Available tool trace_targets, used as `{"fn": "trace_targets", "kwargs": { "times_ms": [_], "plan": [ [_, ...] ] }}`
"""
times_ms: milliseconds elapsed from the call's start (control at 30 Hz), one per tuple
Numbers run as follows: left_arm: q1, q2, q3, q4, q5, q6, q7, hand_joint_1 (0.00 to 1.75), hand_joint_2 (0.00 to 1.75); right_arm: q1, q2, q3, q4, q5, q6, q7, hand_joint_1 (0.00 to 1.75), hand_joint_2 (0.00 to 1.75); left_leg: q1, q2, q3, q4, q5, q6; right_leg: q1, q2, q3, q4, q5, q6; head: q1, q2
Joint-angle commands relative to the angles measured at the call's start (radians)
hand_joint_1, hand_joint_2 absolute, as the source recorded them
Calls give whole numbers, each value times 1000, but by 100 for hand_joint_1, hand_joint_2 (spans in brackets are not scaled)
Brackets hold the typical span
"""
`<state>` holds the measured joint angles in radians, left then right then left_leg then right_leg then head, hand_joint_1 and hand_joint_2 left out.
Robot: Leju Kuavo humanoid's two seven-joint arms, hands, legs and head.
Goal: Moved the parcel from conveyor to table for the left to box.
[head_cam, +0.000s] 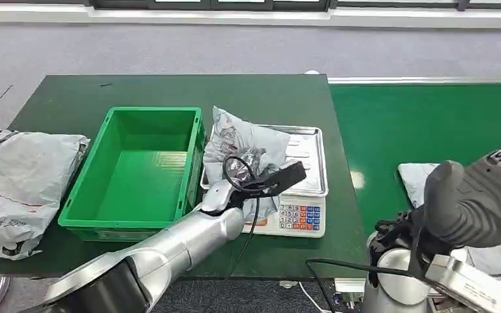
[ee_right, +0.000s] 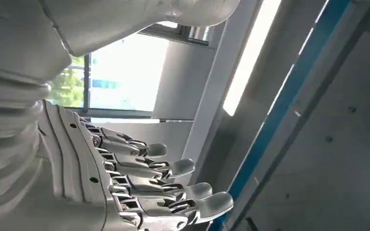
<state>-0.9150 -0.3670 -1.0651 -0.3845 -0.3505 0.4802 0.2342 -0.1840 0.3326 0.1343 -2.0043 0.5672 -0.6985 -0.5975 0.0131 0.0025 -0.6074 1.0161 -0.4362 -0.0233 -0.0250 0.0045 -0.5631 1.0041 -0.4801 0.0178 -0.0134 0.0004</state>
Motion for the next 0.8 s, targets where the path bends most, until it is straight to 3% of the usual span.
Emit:
{"fn": "trace_targets", "kwargs": {
  "times_ms": [33,200,300,333,400,467,500,567,667,800],
  "plan": [
    [-58,18,-21,70,-59,32,27,175,175,-2,16,-16,20,32,0,46,0,175,0,1,1,-1,0,1,1,1,0,-2,1,-2,0,0],
    [-67,19,21,67,-145,202,40,175,175,18,16,-27,-3,51,0,55,0,175,0,0,0,0,0,1,0,0,0,0,0,-1,0,0],
    [30,136,288,-271,-645,218,257,175,175,23,16,-36,-19,66,0,66,0,175,1,1,0,-1,0,1,1,1,0,-1,0,-2,0,0],
    [92,159,420,-405,-813,218,262,175,175,24,16,-39,-22,63,0,57,0,175,0,1,-1,-1,0,0,0,2,-2,0,0,-1,0,0],
    [151,176,547,-559,-971,218,245,175,175,27,16,-48,-17,52,0,39,0,175,0,3,1,-3,0,1,0,3,0,-2,1,-3,0,0],
    [151,176,547,-559,-971,218,245,175,175,27,16,-48,-17,52,0,39,0,175,0,1,0,-2,0,1,0,1,-2,-1,0,-2,0,0],
    [248,155,735,-810,-1153,218,160,175,175,39,16,-17,-36,75,0,61,0,175,0,1,-1,-1,0,0,1,1,-2,0,0,-2,0,0],
    [304,132,864,-915,-1144,218,27,175,175,63,16,-65,43,-45,0,-87,0,175,0,3,0,-1,-1,1,1,3,-2,-1,-1,-3,0,0],
    [339,95,968,-949,-1108,218,-92,175,175,61,16,-68,62,-55,0,-101,0,175,0,9,1,-2,-1,1,1,9,-3,-2,1,-2,0,0],
    [346,76,1016,-940,-1108,218,-132,175,175,57,16,-60,71,-50,0,-101,0,175,1,9,2,-4,-1,1,1,10,-2,-3,1,-3,0,0]
  ]
}}
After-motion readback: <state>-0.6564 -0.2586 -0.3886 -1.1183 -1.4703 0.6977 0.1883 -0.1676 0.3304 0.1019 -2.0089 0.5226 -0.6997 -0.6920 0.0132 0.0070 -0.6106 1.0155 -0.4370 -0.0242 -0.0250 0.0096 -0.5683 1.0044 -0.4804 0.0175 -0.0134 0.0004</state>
